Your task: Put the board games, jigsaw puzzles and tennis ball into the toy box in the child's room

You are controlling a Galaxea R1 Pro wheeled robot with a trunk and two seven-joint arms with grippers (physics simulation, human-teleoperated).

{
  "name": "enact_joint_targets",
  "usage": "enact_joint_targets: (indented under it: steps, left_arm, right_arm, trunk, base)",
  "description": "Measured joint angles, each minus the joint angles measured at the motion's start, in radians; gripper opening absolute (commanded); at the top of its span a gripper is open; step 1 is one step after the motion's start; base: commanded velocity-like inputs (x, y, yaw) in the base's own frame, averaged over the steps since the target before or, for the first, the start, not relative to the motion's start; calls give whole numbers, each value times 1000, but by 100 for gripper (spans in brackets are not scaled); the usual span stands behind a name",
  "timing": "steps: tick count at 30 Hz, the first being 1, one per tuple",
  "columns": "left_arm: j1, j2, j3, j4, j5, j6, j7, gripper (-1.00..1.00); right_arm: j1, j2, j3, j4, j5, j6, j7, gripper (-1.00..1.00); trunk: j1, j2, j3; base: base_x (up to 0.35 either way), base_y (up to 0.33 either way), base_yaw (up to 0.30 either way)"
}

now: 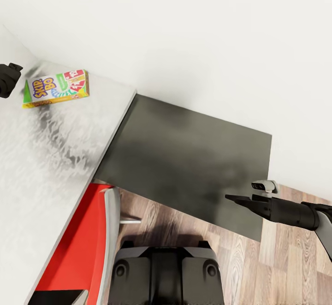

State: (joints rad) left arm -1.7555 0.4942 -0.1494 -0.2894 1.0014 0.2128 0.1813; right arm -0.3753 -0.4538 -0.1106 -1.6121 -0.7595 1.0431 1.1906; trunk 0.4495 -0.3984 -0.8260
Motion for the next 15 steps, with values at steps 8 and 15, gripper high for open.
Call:
enact_joint_targets:
  steps: [8,15]
  left_arm:
    - [2,0,-1,0,0,0,0,100]
    - [3,0,-1,0,0,-1,0,100]
  right_arm:
    - [0,0,-3,0,0,0,2,100]
    - [0,0,-4,0,0,0,4,100]
  trunk:
    - [0,0,-7]
    - [0,0,-9]
  base:
    - [0,0,0]
    - [0,0,0]
